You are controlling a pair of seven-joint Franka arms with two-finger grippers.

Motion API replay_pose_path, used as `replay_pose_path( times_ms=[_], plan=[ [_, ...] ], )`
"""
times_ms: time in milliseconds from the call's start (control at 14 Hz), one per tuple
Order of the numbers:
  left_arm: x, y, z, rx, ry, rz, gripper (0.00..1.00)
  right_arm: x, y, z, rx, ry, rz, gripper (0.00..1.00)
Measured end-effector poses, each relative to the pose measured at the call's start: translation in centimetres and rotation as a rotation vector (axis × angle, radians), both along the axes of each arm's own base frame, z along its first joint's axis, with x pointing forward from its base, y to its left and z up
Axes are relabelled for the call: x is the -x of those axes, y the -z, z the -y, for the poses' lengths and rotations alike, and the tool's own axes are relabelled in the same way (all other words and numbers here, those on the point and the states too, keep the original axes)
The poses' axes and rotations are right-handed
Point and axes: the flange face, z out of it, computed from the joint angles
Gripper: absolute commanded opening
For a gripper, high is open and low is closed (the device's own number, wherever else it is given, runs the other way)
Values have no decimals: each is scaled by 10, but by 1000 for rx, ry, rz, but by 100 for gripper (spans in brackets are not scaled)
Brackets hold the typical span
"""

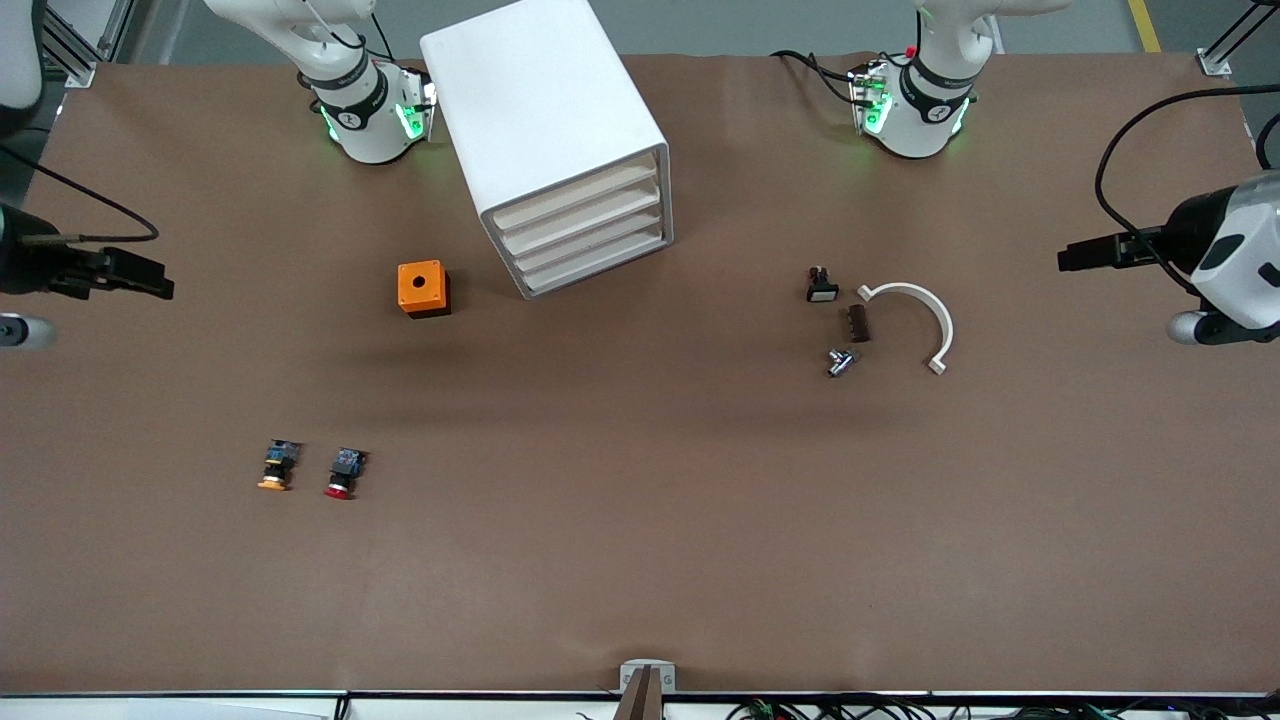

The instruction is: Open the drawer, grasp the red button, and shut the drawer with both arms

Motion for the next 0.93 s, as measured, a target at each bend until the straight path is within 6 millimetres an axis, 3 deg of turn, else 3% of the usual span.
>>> replay_pose_path(
  times_ms=[215, 358, 645, 932],
  plan=[
    [15, 32, -8, -26, -2, 95, 99, 14, -19, -1, 0, -1, 31, 100],
    [33, 39, -3, -35, 4, 157, 99, 18, -21, -1, 0, -1, 43, 100],
    [53, 12, 8, -36, 21, 238, 99, 21, -21, -1, -1, -2, 46, 100],
    [51, -27, 11, -37, 26, 329, 99, 26, -21, -3, 0, -6, 100, 100]
  ],
)
